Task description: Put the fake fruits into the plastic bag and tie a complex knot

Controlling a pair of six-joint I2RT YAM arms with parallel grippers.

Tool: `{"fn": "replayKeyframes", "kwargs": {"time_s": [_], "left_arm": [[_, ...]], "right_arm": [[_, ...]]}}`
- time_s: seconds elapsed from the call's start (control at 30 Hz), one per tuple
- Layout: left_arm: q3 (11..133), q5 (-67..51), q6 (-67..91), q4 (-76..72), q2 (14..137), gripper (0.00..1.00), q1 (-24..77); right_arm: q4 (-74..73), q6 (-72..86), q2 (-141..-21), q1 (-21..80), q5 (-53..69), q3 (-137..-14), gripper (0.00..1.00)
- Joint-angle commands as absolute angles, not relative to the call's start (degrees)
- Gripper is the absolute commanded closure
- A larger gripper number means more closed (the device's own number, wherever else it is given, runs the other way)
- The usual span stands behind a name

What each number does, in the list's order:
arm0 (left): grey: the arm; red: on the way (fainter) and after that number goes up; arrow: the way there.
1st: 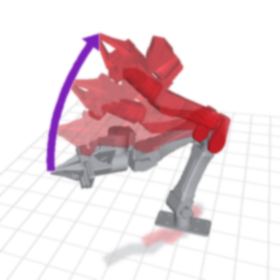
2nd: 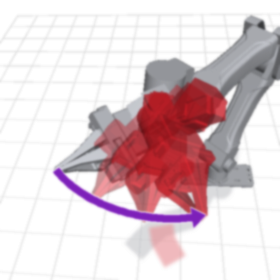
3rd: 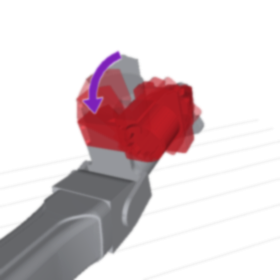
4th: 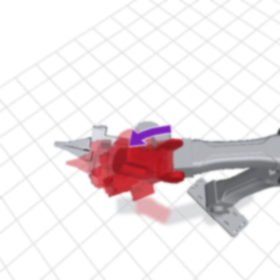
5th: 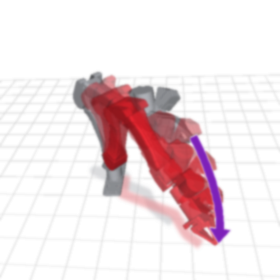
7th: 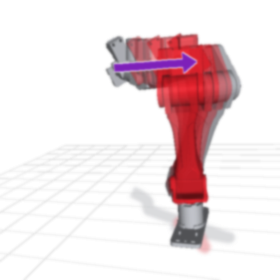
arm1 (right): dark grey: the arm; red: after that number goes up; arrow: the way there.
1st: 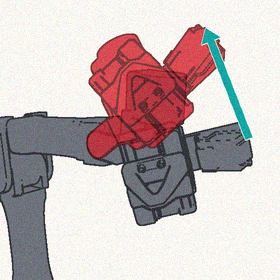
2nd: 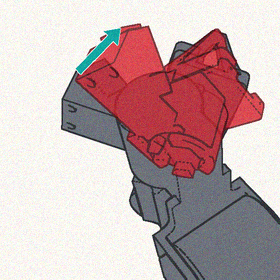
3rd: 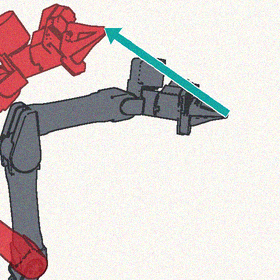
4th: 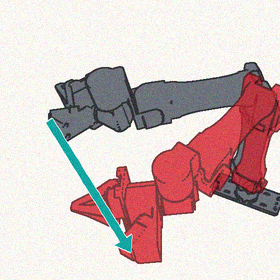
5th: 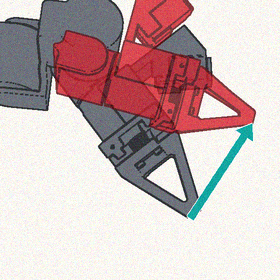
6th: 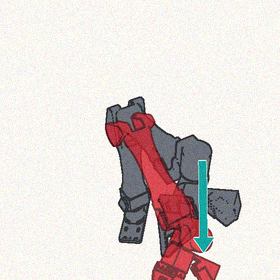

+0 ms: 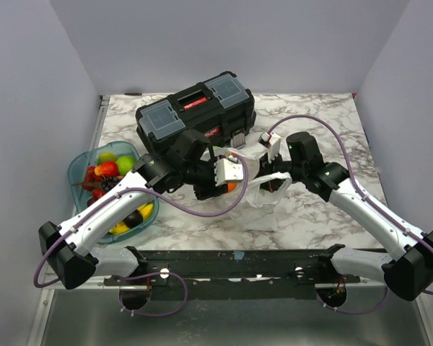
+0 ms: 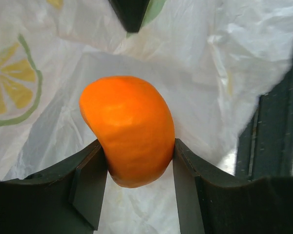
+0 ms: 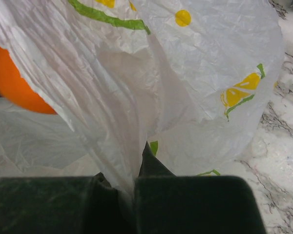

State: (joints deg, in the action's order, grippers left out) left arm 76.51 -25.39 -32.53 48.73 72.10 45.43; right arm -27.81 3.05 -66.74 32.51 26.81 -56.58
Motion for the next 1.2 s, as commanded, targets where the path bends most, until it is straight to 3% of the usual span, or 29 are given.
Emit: {"fn": "replayKeyframes", "kwargs": {"time_s": [0.0, 0.07, 0.23, 0.5, 0.83, 1.0, 1.17], "left_arm": [[68.31, -17.85, -40.52, 38.97, 71.28, 0.73, 45.80], [66.81, -18.32, -41.83, 37.57, 71.81, 0.67, 46.07], [67.23, -17.27, -42.98, 36.86, 74.45, 0.38, 46.67], [71.09, -19.17, -42.51, 41.96, 73.96, 0.15, 45.92], [80.67, -37.25, -31.14, 47.95, 65.52, 0.11, 36.24], [85.88, -45.96, -17.95, 53.25, 65.90, 0.10, 19.92], [83.43, -45.45, -22.96, 61.88, 65.03, 0.09, 1.45]], "right_arm": [[-24.98, 4.43, -67.27, 32.17, 30.93, -55.97, 0.99], [-24.30, 5.19, -67.78, 32.16, 31.58, -55.61, 0.99], [-23.49, 6.15, -69.23, 32.10, 32.17, -55.15, 0.99], [-23.07, 6.66, -69.26, 31.61, 31.51, -54.18, 0.99], [-21.51, 5.51, -69.82, 30.59, 27.35, -50.44, 0.99], [-20.85, 5.28, -70.26, 30.58, 26.39, -49.50, 0.99], [-20.48, 4.97, -69.97, 30.59, 26.48, -49.06, 0.99]]}}
